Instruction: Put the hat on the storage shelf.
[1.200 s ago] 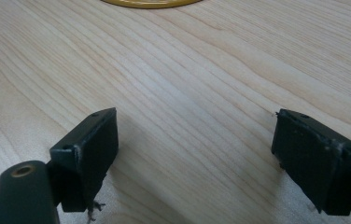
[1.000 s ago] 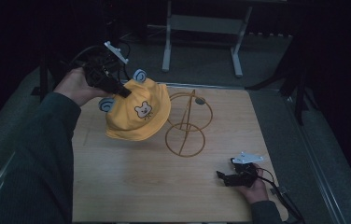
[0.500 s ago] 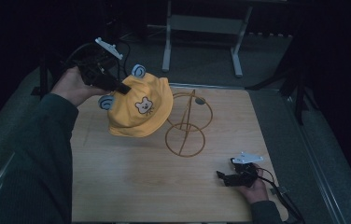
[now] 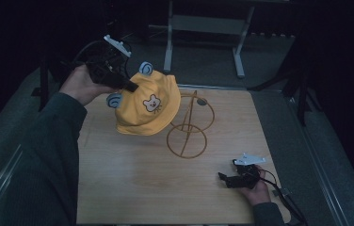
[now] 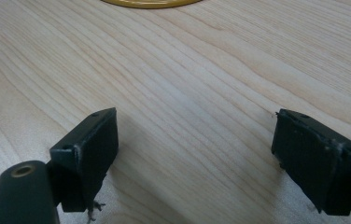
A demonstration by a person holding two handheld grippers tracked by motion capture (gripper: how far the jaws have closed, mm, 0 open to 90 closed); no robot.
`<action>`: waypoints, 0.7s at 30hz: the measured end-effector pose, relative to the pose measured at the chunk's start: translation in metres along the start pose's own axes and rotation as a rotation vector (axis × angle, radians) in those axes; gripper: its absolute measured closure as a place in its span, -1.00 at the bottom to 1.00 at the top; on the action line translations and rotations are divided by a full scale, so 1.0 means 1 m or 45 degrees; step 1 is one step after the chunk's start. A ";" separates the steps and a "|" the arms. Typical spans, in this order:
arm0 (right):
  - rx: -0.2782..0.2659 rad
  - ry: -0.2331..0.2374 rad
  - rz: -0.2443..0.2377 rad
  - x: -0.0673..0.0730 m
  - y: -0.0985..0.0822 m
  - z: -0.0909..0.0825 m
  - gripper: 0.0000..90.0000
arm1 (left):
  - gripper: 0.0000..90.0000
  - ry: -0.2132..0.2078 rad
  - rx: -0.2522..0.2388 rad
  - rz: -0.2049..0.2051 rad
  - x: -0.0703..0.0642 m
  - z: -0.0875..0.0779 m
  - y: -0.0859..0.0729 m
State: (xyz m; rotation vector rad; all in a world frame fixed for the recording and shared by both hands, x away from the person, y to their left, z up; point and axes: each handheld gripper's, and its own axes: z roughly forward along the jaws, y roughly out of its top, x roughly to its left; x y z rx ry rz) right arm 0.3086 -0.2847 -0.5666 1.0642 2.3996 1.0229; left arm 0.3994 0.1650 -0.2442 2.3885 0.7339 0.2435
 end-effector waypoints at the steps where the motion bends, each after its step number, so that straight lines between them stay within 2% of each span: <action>1: -0.002 0.000 0.000 0.000 0.000 0.000 -0.68 | 0.85 -0.001 -0.001 0.005 -0.001 0.000 0.002; 12: -0.002 0.000 0.000 0.000 0.000 0.000 -0.68 | 0.85 -0.003 -0.014 0.044 -0.012 0.007 0.025; 15: -0.003 0.000 0.000 0.000 0.000 0.000 -0.68 | 0.85 -0.018 -0.015 0.053 -0.015 0.009 0.032; 21: -0.003 0.000 0.000 0.000 0.000 0.000 -0.68 | 0.84 -0.023 -0.010 0.061 -0.021 0.020 0.044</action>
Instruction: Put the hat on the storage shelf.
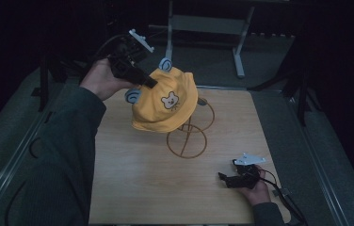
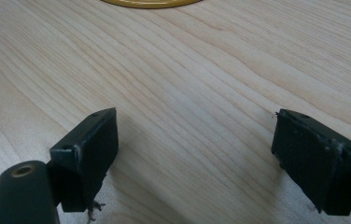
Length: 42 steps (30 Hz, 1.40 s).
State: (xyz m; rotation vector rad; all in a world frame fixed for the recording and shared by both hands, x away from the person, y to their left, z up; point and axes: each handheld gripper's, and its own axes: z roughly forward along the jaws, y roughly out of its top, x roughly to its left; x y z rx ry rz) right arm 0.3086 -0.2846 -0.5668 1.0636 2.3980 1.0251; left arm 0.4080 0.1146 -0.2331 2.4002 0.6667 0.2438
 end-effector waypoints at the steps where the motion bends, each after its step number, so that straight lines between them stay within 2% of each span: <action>1: 0.000 0.000 0.000 0.000 0.000 0.000 -0.68 | 0.84 -0.003 0.003 0.002 0.000 0.003 0.002; 9: 0.000 0.001 0.001 0.000 0.000 0.000 -0.68 | 0.82 -0.003 0.032 0.019 -0.009 0.030 0.024; 15: 0.000 0.000 -0.001 0.000 0.000 0.000 -0.68 | 0.83 -0.018 0.063 0.010 -0.009 0.052 0.042; 21: 0.000 0.000 -0.001 0.000 0.000 0.000 -0.68 | 0.83 -0.023 0.093 0.010 -0.014 0.070 0.052; 31: 0.000 0.000 -0.001 0.000 0.000 0.000 -0.68 | 0.75 0.053 0.047 -0.041 -0.020 0.094 0.062; 35: 0.000 0.000 -0.001 0.000 0.000 0.000 -0.68 | 0.68 0.039 0.013 -0.069 -0.021 0.104 0.061; 38: 0.000 0.000 0.000 0.000 0.000 0.000 -0.68 | 0.63 0.032 -0.002 -0.062 -0.023 0.110 0.061; 40: 0.001 -0.001 -0.001 0.000 0.000 0.000 -0.68 | 0.53 0.024 -0.014 -0.056 -0.025 0.112 0.062; 42: 0.001 -0.001 -0.001 0.000 0.000 0.000 -0.68 | 0.31 0.024 -0.019 -0.051 -0.027 0.114 0.063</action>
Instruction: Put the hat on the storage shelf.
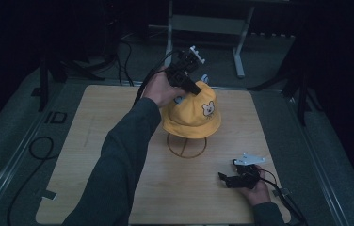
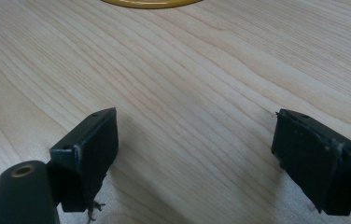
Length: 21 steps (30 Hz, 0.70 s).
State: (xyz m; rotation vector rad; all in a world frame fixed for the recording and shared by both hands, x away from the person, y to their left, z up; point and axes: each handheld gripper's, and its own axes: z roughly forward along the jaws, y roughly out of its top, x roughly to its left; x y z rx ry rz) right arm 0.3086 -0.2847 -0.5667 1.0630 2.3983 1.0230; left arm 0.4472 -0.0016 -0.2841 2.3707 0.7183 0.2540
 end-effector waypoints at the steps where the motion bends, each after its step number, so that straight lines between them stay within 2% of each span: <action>1: 0.000 0.000 0.000 0.000 0.000 0.000 -0.68 | 0.24 0.002 -0.003 0.004 -0.001 0.000 0.000; 3: 0.000 0.000 -0.001 0.000 0.000 0.000 -0.68 | 0.06 0.004 -0.009 0.015 -0.002 -0.001 0.000; 5: 0.000 0.000 -0.001 0.000 0.000 0.000 -0.68 | -0.03 0.045 -0.031 0.023 -0.004 -0.004 -0.001; 9: 0.000 0.001 -0.001 0.000 0.000 0.000 -0.68 | -0.19 0.053 -0.051 -0.007 -0.001 -0.009 -0.003; 15: 0.000 0.000 -0.001 0.000 0.000 0.000 -0.68 | -0.38 0.071 -0.075 -0.049 0.005 -0.014 -0.008; 21: 0.000 0.001 0.000 0.000 0.000 0.000 -0.68 | -0.45 0.082 -0.102 -0.092 0.011 -0.022 -0.015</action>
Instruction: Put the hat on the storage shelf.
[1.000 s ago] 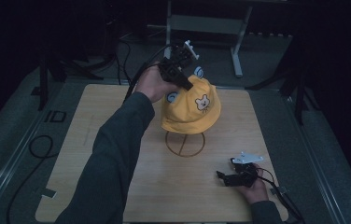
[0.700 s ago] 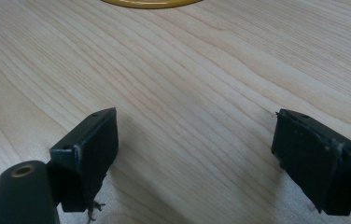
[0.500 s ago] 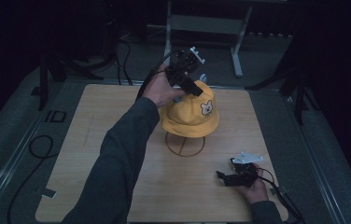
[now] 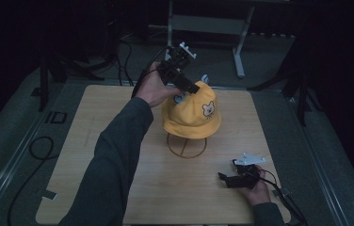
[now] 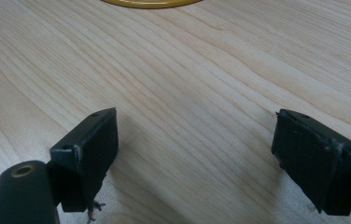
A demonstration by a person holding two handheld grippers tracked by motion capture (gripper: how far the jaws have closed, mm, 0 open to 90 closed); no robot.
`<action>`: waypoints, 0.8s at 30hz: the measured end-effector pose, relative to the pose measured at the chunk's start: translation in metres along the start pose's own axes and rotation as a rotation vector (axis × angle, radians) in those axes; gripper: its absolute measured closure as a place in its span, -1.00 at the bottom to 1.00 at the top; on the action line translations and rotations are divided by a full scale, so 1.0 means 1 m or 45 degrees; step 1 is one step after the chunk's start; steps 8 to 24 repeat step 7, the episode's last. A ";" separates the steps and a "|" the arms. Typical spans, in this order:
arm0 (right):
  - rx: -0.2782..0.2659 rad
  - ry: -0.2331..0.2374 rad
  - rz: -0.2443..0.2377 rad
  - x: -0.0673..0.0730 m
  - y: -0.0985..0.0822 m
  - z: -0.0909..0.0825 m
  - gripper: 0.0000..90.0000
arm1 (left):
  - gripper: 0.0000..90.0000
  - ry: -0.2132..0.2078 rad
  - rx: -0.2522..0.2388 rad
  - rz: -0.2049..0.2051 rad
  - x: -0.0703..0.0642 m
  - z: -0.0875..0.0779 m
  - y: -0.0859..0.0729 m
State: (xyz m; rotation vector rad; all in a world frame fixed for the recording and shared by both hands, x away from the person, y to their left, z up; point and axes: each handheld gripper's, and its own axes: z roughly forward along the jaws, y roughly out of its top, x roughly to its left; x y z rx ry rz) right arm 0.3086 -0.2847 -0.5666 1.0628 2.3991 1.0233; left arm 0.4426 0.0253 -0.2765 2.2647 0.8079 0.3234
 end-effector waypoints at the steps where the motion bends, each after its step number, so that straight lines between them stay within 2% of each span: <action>1: 0.000 0.000 0.000 0.000 0.000 0.000 -0.68 | -0.46 0.003 0.001 -0.003 0.001 -0.001 -0.001; 7: 0.000 0.000 0.000 0.000 0.000 0.000 -0.68 | -0.44 0.002 -0.032 -0.030 0.007 -0.014 -0.008; 24: 0.000 0.000 0.000 0.000 0.000 0.000 -0.68 | -0.44 0.002 -0.032 -0.030 0.007 -0.014 -0.008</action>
